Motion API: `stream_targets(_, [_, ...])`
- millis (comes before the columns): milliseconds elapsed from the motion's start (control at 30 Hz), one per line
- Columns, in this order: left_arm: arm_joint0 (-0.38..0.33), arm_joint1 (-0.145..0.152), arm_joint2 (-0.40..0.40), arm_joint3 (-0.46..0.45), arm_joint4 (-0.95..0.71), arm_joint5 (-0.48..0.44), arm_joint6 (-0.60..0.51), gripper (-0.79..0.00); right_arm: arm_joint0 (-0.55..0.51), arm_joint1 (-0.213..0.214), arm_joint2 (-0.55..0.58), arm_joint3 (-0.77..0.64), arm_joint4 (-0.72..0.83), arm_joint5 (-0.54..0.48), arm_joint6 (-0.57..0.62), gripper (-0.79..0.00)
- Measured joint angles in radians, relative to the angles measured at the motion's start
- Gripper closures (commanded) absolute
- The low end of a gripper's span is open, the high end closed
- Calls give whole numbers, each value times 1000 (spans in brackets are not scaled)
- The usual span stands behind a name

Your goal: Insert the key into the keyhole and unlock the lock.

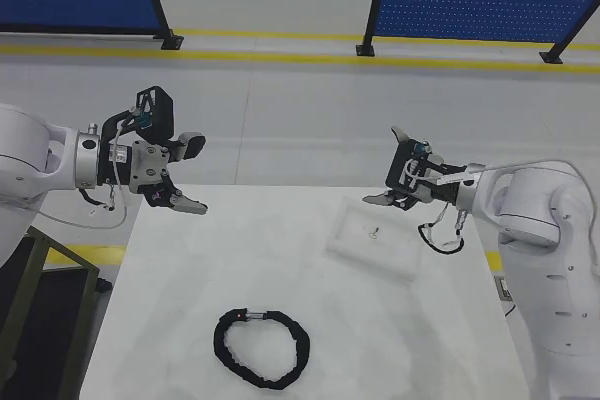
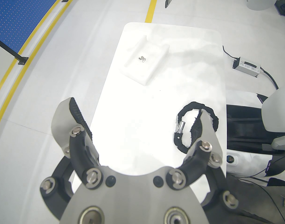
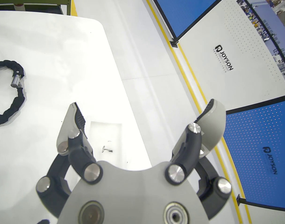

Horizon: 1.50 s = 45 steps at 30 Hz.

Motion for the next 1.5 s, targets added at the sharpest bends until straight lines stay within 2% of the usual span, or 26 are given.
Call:
stream_targets(333, [0,0,0,0,0,0,0,-785,9,8,-105,108,-31,20,37,-785])
stream_targets(567, [0,0,0,0,0,0,0,-785,31,8,-173,206,-19,105,105,-785])
stream_targets(667, [0,0,0,0,0,0,0,-785,45,5,-199,261,42,180,169,-785])
stream_targets(800, [0,0,0,0,0,0,0,-785,81,0,-226,338,195,311,296,-785])
stream_targets(900, [0,0,0,0,0,0,0,-785,98,-4,-245,374,268,380,342,-785])
stream_targets(1167, [0,0,0,0,0,0,0,-785,138,-25,-300,512,444,599,382,-785])
stream_targets(1367, [0,0,0,0,0,0,0,-785,195,-49,-358,622,550,833,450,-785])
stream_targets(1500, [0,0,0,0,0,0,0,-785,218,-60,-383,662,562,914,413,-785])
